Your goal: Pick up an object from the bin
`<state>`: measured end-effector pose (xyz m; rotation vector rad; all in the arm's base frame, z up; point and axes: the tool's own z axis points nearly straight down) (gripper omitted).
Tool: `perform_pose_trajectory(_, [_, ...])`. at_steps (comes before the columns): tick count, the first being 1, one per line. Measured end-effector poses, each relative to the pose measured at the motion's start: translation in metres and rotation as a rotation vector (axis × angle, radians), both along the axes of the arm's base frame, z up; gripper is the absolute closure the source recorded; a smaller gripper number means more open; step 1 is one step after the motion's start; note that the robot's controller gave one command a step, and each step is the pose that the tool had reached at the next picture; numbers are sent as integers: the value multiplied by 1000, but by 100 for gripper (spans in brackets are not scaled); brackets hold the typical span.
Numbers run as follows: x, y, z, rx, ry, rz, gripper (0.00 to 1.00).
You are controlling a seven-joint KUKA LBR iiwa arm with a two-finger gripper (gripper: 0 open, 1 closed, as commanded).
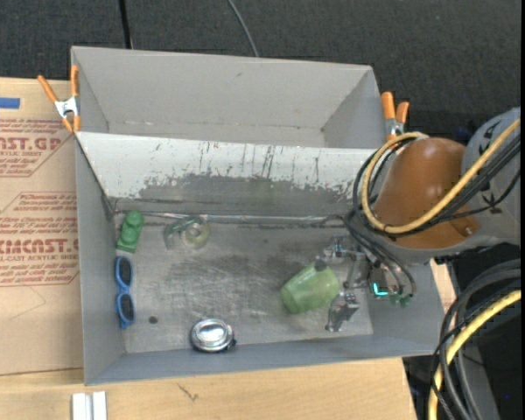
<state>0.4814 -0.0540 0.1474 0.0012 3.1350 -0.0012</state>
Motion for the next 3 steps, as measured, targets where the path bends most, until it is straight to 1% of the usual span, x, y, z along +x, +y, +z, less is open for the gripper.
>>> perform_pose_trajectory(1, [8,11,-76,1,-6,23,0])
perform_pose_trajectory(2, [9,11,-74,1,-10,23,100])
perform_pose_trajectory(3, [24,9,85,0,-3,23,100])
